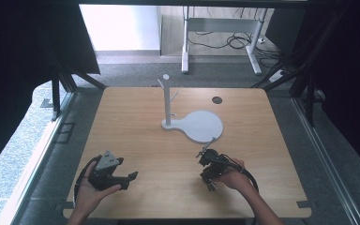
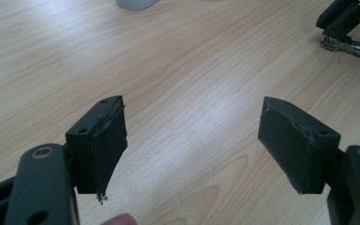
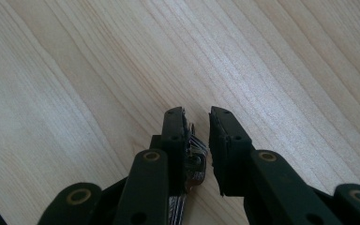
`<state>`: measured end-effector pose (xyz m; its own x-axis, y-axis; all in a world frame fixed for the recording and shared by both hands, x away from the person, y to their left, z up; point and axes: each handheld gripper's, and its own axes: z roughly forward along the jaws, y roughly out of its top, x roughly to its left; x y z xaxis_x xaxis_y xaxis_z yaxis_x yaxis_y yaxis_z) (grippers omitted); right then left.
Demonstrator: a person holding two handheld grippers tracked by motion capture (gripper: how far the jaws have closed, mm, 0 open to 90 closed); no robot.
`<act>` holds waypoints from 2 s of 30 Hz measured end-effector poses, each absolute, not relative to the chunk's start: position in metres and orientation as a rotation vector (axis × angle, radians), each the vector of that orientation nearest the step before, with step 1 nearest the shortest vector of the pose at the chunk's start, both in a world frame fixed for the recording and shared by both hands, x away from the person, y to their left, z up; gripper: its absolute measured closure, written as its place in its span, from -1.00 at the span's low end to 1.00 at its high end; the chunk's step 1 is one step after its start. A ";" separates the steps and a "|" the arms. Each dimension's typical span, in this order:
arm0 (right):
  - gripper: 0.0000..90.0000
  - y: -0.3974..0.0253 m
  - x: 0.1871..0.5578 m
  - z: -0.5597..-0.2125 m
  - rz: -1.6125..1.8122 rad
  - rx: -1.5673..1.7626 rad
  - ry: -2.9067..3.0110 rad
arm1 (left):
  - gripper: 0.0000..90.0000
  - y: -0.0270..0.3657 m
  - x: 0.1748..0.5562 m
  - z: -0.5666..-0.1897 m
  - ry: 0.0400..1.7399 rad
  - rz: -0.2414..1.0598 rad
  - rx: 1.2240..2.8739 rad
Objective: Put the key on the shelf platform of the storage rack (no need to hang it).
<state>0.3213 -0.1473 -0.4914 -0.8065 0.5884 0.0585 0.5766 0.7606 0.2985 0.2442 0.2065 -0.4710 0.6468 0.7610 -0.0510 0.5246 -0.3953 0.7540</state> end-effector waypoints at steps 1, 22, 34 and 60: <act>0.71 -0.147 0.321 -0.492 0.470 0.965 2.912 | -0.46 0.207 0.244 -0.471 0.997 0.390 2.091; 0.98 -0.146 0.324 -0.496 0.435 1.010 2.943 | -0.46 0.207 0.245 -0.471 0.996 0.391 2.093; 0.99 -0.152 0.324 -0.479 0.426 0.966 2.926 | -0.46 0.208 0.245 -0.471 0.993 0.391 2.089; 0.99 -0.171 0.327 -0.430 0.501 0.977 2.858 | -0.46 0.209 0.244 -0.470 0.999 0.390 2.082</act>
<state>0.3271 -0.1713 -0.4304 -0.7934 0.6080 0.0299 0.5819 0.7430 0.3306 0.2443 0.2092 -0.4697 0.6440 0.7630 -0.0548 0.5241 -0.3879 0.7582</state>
